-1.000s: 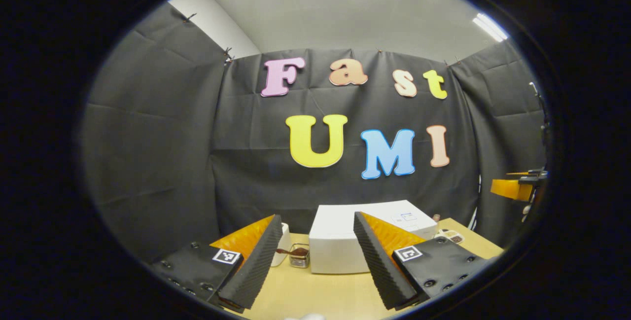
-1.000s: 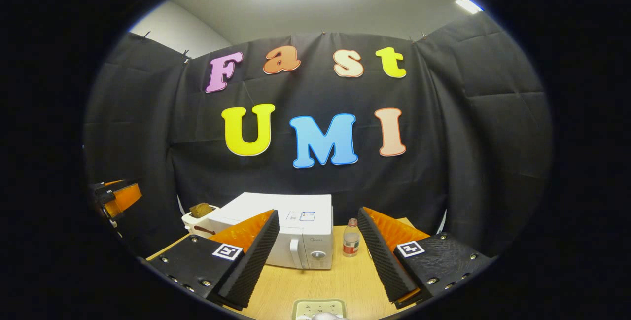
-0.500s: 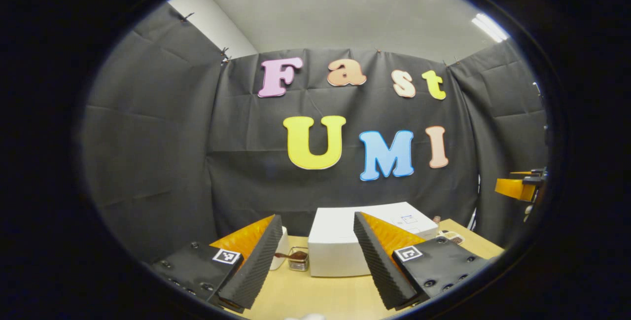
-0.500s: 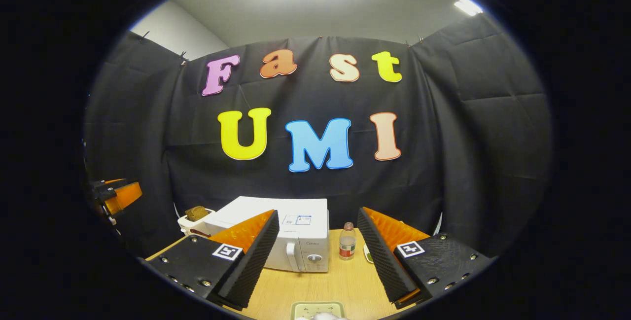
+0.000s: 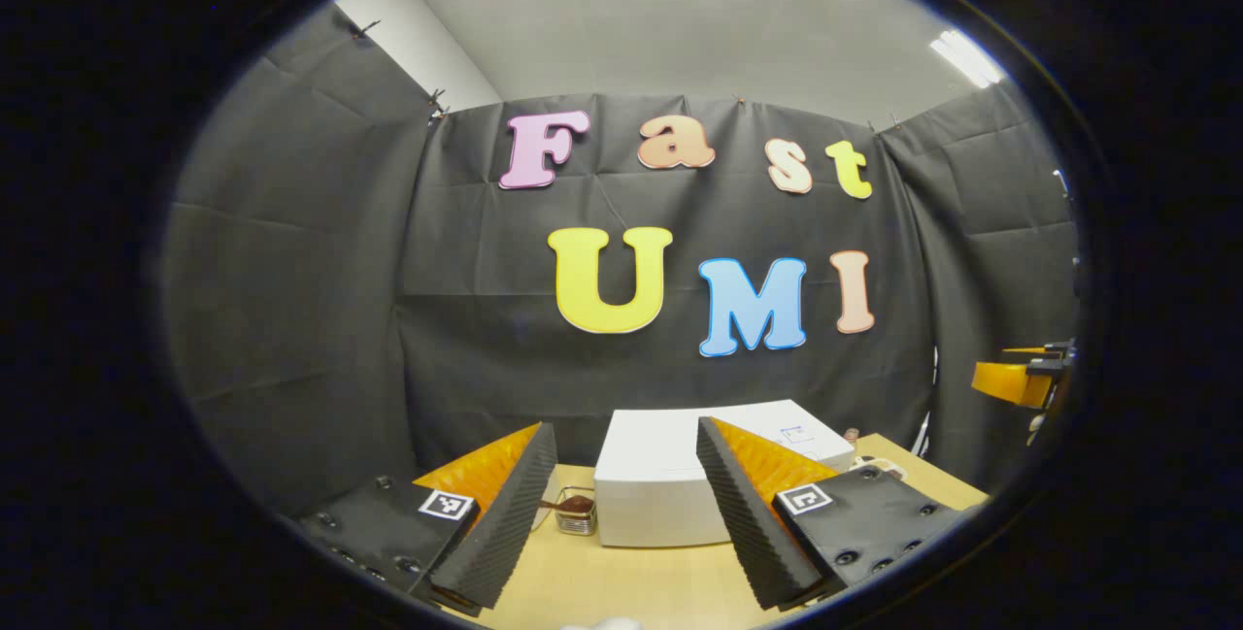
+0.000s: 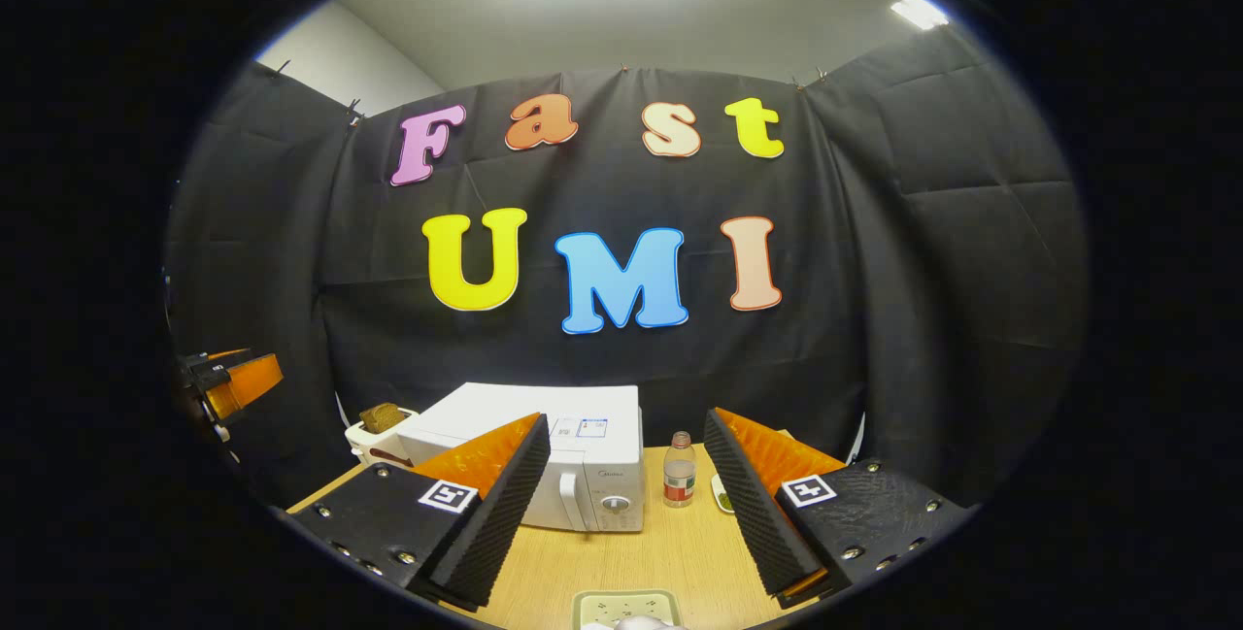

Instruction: Open the microwave oven with the left hand, put the food in, and close the microwave oven.

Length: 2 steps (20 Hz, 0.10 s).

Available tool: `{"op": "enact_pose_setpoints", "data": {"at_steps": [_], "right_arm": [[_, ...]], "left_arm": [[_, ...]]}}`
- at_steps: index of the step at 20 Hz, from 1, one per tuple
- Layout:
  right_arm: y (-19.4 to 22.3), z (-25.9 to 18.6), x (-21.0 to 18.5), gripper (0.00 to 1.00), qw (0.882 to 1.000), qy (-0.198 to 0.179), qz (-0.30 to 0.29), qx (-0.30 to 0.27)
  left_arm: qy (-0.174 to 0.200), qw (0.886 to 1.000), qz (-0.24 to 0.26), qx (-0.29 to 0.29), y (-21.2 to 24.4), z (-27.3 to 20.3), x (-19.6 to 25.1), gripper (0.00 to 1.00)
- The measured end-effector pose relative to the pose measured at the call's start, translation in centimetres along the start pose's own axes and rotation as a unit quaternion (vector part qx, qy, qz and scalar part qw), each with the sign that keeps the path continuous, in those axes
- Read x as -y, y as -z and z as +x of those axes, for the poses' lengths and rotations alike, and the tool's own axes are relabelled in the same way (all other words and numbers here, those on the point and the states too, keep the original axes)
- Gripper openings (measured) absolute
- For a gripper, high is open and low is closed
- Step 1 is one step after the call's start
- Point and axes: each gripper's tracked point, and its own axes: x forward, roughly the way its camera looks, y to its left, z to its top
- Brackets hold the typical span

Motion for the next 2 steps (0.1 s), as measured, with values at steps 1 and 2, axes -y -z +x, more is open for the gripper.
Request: {"op": "enact_pose_setpoints", "data": {"at_steps": [1,2], "right_arm": [[-0.02,-0.03,0.07,0.98,1.0,0.001,0.002,0.001],[0.16,-0.07,0.19,0.98,1.0,0.004,0.005,0.0]], "left_arm": [[0.002,1.0,0.003,0.0,0.02,0.1,0.04,1.0],[0.004,1.0,0.006,-0.001,-0.03,0.09,0.07,0.98]]}}
